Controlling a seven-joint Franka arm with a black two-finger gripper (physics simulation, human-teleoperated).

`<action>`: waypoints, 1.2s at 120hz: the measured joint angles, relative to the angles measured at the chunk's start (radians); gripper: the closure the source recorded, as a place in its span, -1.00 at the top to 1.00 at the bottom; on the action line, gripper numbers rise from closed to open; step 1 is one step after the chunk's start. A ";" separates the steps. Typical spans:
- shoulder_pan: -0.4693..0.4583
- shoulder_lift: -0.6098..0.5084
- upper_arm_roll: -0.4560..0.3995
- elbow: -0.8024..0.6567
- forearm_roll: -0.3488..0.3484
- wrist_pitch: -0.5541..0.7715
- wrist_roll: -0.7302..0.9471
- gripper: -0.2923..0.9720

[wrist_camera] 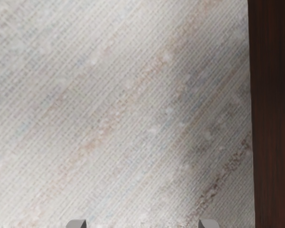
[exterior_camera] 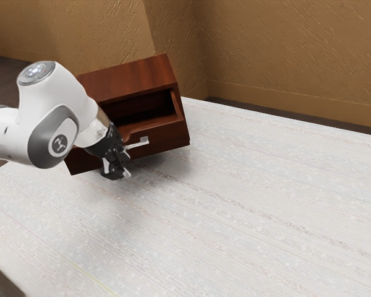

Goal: Pull the drawer handle with one arm to open the drawer

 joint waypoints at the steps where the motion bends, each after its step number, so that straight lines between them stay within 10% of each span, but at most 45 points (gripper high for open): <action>1: -0.001 -0.001 0.000 -0.001 0.001 0.000 -0.001 -0.13; 25: 0.000 -0.006 -0.001 0.101 0.053 -0.047 0.009 0.25; 49: -0.001 0.006 0.002 0.529 0.010 -0.474 0.121 0.42; 85: -0.162 -0.015 0.022 0.484 -0.067 -0.770 0.294 0.51; 144: -0.306 -0.019 0.158 0.443 -0.044 -0.855 0.444 0.54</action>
